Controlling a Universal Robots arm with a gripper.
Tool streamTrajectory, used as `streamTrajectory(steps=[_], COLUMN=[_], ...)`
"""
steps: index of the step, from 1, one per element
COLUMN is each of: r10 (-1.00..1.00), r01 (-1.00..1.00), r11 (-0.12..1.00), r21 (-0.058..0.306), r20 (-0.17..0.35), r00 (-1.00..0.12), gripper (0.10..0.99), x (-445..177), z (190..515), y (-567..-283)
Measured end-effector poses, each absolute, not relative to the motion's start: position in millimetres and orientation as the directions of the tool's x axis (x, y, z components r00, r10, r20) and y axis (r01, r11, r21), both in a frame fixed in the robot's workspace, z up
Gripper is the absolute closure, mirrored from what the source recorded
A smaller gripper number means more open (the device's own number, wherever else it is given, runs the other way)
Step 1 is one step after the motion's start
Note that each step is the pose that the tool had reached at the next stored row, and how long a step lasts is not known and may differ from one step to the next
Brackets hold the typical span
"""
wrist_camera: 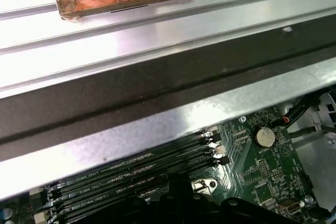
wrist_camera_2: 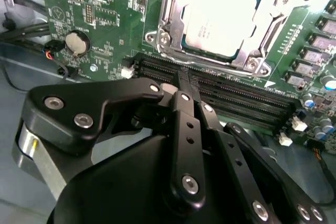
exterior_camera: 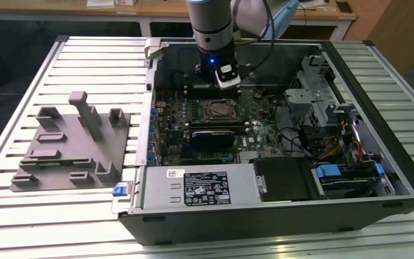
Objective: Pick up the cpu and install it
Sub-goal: 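Install the first cpu locking lever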
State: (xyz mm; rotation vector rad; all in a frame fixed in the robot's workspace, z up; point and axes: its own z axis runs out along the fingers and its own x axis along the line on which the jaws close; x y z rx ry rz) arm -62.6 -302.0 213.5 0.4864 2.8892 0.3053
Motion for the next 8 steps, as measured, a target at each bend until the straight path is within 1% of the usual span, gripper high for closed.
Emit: streamTrajectory(steps=[4,8], r10=[0.341,0.339], r01=[0.301,0.311], r11=[0.925,0.928], r21=[0.231,0.205], r20=[-0.154,-0.121], r00=[-0.928,-0.933], gripper=[0.98,0.98], x=[-62.4,-58.9], z=[213.5,213.1], y=[-302.1,-302.2])
